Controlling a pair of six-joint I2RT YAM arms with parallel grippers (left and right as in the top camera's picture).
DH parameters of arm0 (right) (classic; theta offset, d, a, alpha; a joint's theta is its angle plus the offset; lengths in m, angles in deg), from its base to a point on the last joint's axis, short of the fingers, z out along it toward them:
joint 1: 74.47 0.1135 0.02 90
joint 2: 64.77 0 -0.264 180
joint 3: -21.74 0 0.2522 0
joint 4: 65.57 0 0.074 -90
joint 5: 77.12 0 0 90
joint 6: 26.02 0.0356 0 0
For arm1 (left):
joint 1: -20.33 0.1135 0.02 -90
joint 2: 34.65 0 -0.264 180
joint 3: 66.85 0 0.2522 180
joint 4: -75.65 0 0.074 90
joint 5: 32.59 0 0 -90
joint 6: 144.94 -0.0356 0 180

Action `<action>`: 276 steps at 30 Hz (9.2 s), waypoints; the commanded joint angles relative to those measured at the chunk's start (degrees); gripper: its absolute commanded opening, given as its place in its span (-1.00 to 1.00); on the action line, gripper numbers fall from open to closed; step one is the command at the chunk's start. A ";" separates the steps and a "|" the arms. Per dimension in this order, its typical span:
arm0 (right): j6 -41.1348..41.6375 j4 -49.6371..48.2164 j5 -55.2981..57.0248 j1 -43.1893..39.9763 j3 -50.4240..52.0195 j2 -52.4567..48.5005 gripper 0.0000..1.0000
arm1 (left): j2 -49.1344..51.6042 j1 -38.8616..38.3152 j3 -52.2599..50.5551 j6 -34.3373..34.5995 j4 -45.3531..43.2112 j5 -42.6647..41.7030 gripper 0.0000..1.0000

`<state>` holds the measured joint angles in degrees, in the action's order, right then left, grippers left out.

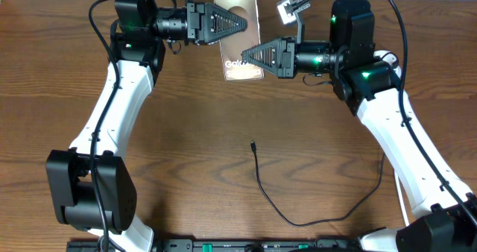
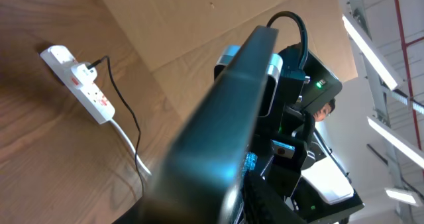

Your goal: Plug charger to phone and switch on socket

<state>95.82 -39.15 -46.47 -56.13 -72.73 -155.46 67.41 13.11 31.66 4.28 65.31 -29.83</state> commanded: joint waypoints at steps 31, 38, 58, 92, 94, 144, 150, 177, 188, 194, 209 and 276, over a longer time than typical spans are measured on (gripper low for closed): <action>-13.51 20.92 7.89 -9.81 -0.61 -0.37 0.41 | -0.66 -2.62 0.26 -16.94 66.23 20.02 -0.85; -17.79 36.41 24.70 -9.62 -0.61 -0.37 0.41 | -0.68 -2.89 0.26 -5.75 82.23 18.64 -0.85; -17.75 57.90 45.90 -6.40 0.61 -0.37 0.40 | -1.86 -11.23 0.28 0.72 90.86 -2.89 -0.85; -10.62 47.54 54.71 5.79 15.87 -0.37 0.50 | -10.78 -8.70 0.28 10.58 92.43 -2.19 -0.86; -10.60 47.43 54.69 6.67 15.89 -0.37 0.50 | -10.78 -8.68 0.28 10.80 92.43 -2.80 -0.86; -20.74 19.28 62.73 27.82 25.73 -12.17 -0.17 | -10.78 12.83 0.28 9.79 91.08 4.46 -0.85; -15.15 23.65 75.58 26.82 25.73 -13.03 -0.48 | -10.78 12.83 0.28 9.86 91.06 7.93 -0.86; -6.51 25.51 52.87 0.83 25.31 -13.05 -0.13 | -10.71 11.28 0.26 -26.38 83.95 46.69 -0.86; 0.11 24.11 56.02 1.62 25.33 -13.07 -0.67 | -10.71 7.13 0.26 -29.22 83.30 45.88 -0.85; 0.11 23.82 56.39 1.95 25.33 -13.07 -0.78 | -10.71 7.13 0.28 -29.22 83.10 45.88 -0.86; 0.22 21.73 58.21 1.88 25.31 -13.05 -0.90 | -10.71 7.15 0.28 -29.22 83.08 45.90 -0.85; -13.94 -10.78 -15.32 -0.46 24.50 5.18 -0.98 | -10.69 -1.01 0.22 -27.76 39.15 16.39 -0.86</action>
<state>80.30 -49.77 -64.07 -57.22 -48.10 -149.89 57.51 12.23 30.99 -20.60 103.52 -13.02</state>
